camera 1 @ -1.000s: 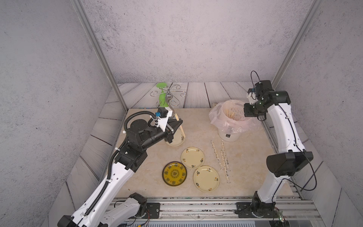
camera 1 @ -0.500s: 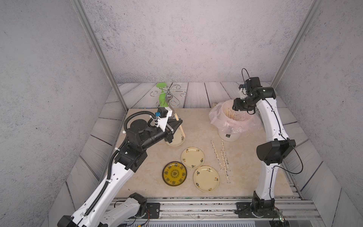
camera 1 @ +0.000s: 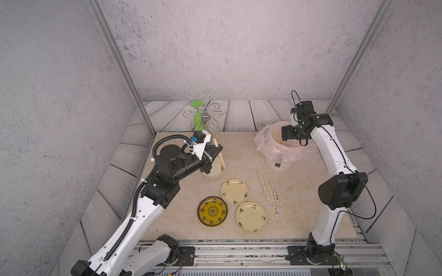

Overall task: Remove the packaging of disposable chopsticks
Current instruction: Place the packet bag in the trash bin.

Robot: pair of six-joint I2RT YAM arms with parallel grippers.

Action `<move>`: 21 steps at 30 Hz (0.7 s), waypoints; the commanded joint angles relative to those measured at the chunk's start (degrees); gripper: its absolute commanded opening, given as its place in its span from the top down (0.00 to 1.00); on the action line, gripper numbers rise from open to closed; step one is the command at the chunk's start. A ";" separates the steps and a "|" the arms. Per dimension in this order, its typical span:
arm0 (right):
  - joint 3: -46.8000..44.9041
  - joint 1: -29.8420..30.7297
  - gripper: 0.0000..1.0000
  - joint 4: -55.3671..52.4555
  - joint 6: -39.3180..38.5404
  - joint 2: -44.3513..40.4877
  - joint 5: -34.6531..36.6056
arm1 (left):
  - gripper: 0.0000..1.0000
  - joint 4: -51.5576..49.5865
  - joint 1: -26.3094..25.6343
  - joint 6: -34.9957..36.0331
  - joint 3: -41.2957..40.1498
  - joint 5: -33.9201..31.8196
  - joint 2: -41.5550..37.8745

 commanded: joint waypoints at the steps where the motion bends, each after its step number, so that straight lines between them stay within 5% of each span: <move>1: 2.98 2.56 0.06 3.17 -2.46 -2.07 4.93 | 1.00 -0.40 -0.23 1.17 1.56 -0.29 0.01; 7: -11.07 3.51 0.01 20.75 -0.93 -11.48 0.61 | 1.00 -0.50 -0.23 1.39 1.43 -0.72 0.03; 14: -28.74 4.76 0.01 34.78 -1.43 -22.63 7.25 | 1.00 -0.52 -0.23 1.39 1.49 -0.64 0.24; 18: -25.88 5.32 0.00 27.57 -0.13 -22.18 11.06 | 1.00 -0.41 -0.23 1.22 1.48 -0.46 0.35; 21: -37.87 6.31 0.01 42.13 -2.79 -29.88 8.29 | 1.00 -0.54 -0.23 1.12 1.56 -0.31 0.59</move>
